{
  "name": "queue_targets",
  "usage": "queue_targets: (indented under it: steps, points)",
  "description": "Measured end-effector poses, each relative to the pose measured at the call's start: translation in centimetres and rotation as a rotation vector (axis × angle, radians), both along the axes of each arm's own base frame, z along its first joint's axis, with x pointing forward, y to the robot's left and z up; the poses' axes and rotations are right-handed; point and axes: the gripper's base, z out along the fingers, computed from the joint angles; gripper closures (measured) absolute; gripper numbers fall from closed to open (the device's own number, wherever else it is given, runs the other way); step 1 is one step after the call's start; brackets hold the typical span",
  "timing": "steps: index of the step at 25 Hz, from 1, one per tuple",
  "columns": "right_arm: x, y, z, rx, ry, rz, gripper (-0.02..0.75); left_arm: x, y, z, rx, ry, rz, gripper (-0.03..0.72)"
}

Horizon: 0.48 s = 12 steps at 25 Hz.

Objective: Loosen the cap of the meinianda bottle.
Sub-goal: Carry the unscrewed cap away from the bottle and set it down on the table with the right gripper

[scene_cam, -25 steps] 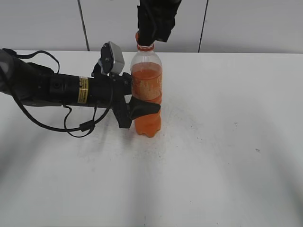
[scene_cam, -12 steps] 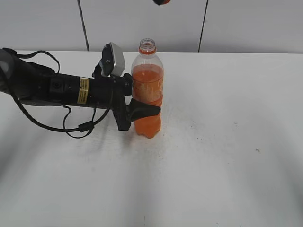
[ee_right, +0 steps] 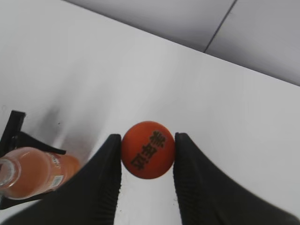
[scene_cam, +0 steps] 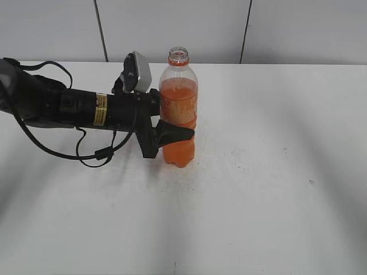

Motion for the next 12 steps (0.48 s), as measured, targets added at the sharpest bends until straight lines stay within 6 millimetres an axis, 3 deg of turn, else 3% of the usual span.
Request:
queue_targets:
  steps: [6, 12]
  points:
    - [0.4, -6.9, 1.5, 0.052, -0.016, -0.176, 0.476, 0.0, 0.0, 0.0, 0.0, 0.0, 0.0, 0.259]
    - [-0.2, -10.8, -0.8, 0.029, 0.076, -0.279, 0.476, 0.0, 0.0, 0.0, 0.0, 0.0, 0.0, 0.259]
